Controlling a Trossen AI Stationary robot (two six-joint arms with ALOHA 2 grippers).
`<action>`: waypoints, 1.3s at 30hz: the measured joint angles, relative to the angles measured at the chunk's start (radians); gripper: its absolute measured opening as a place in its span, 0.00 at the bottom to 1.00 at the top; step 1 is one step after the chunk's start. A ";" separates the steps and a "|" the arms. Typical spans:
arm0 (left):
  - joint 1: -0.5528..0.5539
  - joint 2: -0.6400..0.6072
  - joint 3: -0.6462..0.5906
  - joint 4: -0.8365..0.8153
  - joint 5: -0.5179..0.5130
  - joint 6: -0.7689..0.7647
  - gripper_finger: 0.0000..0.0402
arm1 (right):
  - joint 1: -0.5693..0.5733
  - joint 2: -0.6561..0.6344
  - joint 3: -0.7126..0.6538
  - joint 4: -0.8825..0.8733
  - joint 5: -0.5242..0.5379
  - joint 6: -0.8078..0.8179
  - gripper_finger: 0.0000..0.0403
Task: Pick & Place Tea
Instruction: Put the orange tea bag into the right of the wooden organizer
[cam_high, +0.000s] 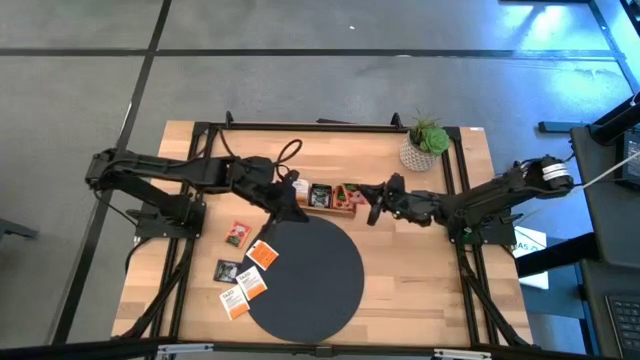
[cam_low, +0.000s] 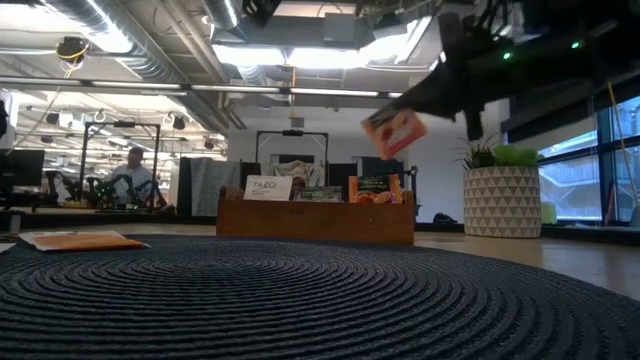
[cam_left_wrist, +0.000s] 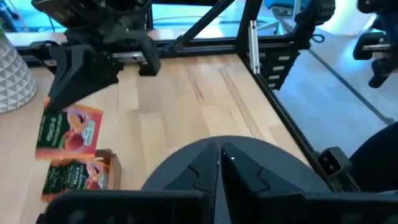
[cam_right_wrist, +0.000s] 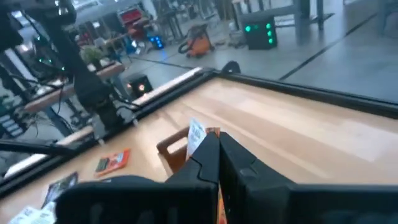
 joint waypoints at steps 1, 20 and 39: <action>0.000 0.002 0.000 -0.003 -0.001 0.000 0.04 | -0.009 0.022 0.009 0.002 -0.022 -0.001 0.01; 0.000 0.002 -0.001 0.002 -0.008 0.000 0.04 | -0.068 0.286 0.091 0.110 -0.038 -0.050 0.01; 0.000 0.002 -0.001 -0.002 -0.008 0.000 0.04 | -0.069 0.316 0.091 0.106 -0.015 -0.052 0.08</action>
